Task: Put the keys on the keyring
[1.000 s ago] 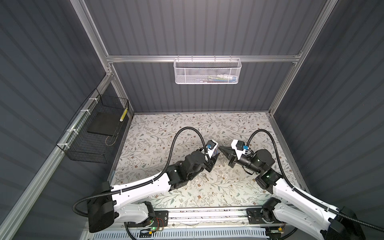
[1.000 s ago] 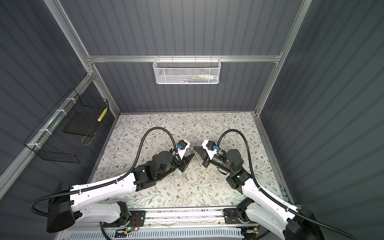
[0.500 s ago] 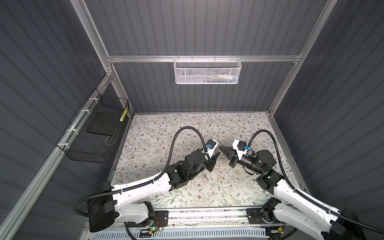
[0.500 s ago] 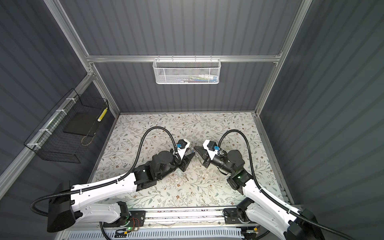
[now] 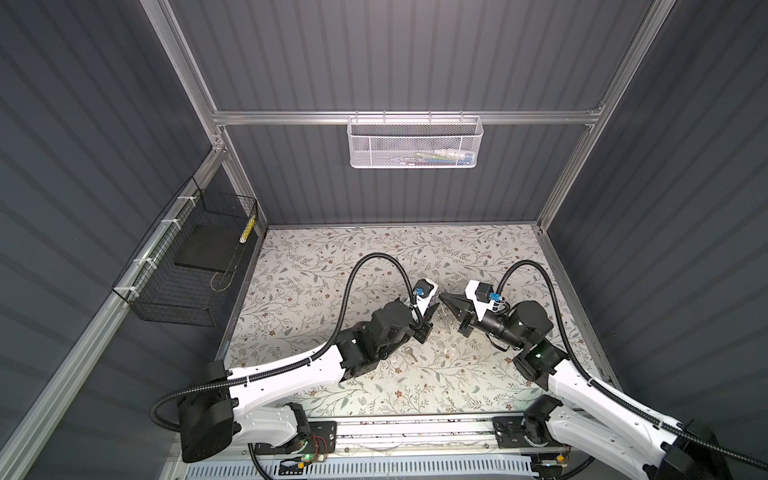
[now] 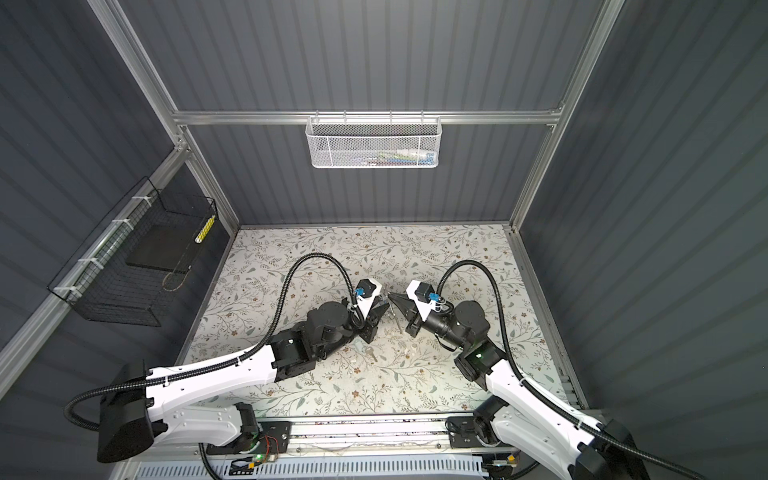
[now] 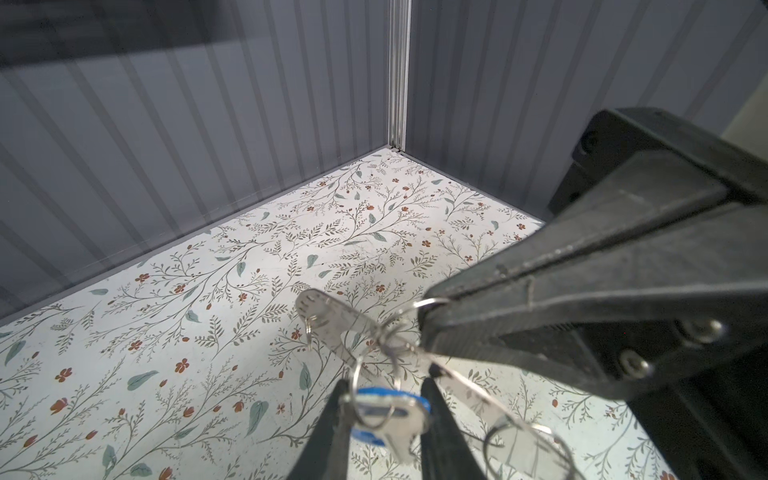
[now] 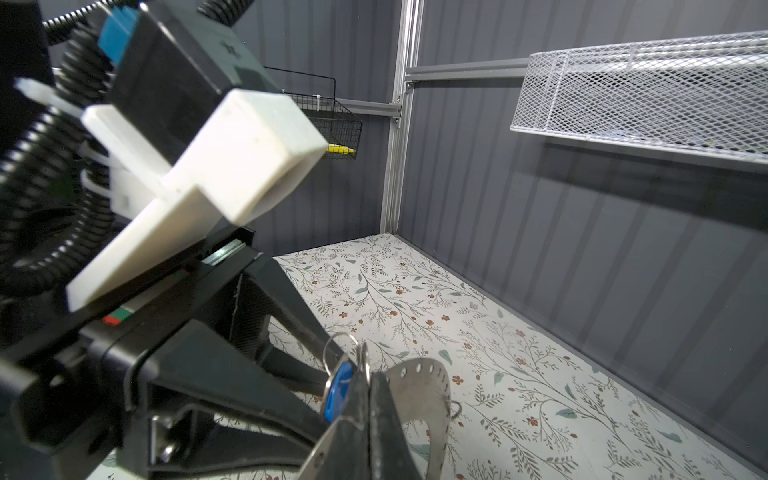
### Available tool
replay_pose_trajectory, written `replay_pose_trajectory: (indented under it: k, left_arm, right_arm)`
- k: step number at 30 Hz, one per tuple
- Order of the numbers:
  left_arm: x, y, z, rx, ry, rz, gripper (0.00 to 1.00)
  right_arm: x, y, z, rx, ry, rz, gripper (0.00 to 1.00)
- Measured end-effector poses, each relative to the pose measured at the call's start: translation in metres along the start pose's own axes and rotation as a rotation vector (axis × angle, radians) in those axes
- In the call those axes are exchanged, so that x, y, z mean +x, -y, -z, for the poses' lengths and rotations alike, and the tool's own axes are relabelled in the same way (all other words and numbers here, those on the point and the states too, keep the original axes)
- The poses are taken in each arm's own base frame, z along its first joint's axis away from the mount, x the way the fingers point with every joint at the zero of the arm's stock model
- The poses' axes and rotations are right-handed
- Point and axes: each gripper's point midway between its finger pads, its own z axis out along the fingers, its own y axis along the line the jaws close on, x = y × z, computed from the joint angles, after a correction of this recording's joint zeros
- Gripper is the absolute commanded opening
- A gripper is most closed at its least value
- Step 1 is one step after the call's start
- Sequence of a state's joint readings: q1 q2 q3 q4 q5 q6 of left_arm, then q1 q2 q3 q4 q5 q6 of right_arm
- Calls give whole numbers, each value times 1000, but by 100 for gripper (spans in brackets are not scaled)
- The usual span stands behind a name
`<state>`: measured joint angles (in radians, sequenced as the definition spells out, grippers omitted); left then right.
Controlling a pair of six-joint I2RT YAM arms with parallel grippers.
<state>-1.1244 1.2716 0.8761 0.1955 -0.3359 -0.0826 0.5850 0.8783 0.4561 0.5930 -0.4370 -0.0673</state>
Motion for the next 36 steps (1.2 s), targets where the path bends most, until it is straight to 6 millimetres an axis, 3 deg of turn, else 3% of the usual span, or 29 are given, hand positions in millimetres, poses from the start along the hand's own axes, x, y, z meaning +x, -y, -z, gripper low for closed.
replay_pose_trajectory:
  k: [11,20,27,32,34,36]
  left_arm:
    - [2,11,9,117,-38,-60,8]
    - [-1,9,7,269,-85,-14,2]
    - [13,20,2,368,-147,6,2]
    - [16,22,3,398,-170,11,19]
    - [19,22,3,397,-181,9,21]
    - [20,22,3,396,-185,4,35]
  right_arm:
    - [-3,-9,3,-49,32,-28,0]
    - [-11,-13,6,-81,77,-45,0]
    - [-14,-11,8,-86,101,-59,0]
    - [-15,-12,8,-98,108,-69,0]
    - [-17,-11,8,-98,119,-65,0]
    - [-19,-9,9,-94,127,-62,0]
